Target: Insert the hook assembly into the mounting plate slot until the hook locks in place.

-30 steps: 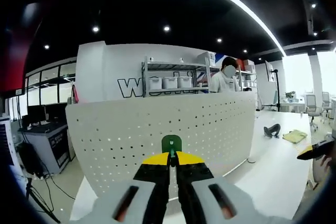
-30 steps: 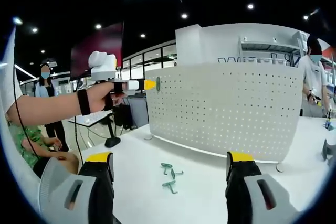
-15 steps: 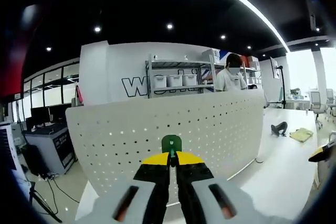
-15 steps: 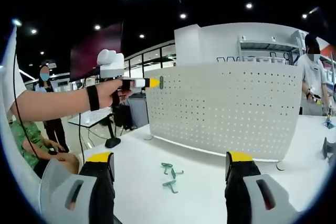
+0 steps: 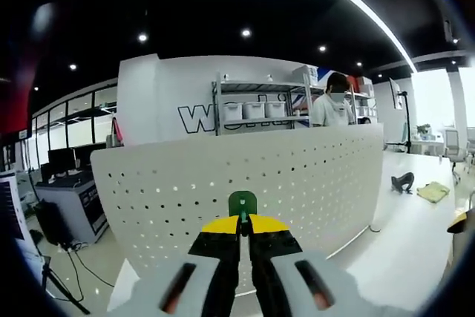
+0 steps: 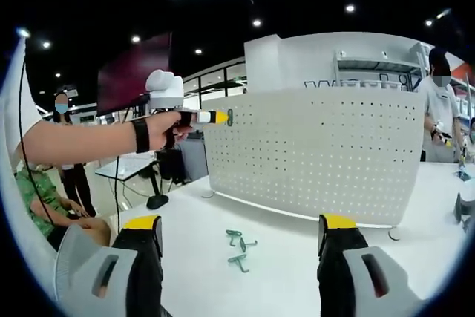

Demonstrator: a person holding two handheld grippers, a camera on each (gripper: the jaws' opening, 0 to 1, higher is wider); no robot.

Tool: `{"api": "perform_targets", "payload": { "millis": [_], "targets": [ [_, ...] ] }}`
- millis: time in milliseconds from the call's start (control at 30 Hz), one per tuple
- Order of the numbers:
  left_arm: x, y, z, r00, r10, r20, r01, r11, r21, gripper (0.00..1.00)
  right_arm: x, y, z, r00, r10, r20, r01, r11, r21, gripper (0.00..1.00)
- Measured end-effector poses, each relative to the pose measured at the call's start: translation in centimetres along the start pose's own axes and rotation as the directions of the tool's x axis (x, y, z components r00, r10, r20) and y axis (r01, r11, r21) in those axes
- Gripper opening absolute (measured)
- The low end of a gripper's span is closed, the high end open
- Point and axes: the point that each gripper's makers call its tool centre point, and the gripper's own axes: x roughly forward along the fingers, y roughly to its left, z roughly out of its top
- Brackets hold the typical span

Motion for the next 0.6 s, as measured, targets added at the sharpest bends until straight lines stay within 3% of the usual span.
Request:
{"api": "perform_targets", "payload": {
  "millis": [600],
  "targets": [
    [1.8,1.5,-0.3,0.998,0.048,-0.033,-0.049,0.999,-0.005,0.03,0.0,-0.1,-0.2,1.0,0.004,-0.002,-0.004,1.0,0.005,0.88]
  ]
}}
